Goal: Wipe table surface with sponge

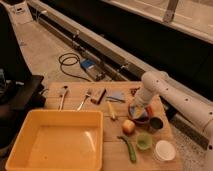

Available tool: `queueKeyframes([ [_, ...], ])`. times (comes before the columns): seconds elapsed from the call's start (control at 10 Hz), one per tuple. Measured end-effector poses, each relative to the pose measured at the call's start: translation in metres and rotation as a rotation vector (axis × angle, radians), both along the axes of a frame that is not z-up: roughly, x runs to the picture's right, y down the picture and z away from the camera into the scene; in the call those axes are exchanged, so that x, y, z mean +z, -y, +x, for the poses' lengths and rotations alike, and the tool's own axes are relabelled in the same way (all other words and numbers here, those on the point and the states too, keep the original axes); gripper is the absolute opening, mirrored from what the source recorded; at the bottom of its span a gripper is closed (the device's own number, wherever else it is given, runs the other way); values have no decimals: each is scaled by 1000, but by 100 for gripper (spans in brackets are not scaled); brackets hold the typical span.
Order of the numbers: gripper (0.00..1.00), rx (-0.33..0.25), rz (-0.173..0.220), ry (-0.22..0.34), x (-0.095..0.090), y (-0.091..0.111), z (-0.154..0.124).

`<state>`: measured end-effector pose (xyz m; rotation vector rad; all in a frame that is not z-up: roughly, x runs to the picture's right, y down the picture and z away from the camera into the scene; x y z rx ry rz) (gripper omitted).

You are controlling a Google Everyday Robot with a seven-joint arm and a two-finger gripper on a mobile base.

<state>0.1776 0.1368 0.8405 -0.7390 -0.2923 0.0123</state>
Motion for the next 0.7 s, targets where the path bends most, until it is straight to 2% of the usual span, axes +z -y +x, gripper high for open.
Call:
queueKeyframes([
  [0.1,26,1,1,-3,0,0,0],
  [0.3,8,-2,7,-14,-1,2,1],
  [0.4,1,-4,17,-32,-6,9,3],
  [0.7,0,-12,73,-87,-29,47,14],
])
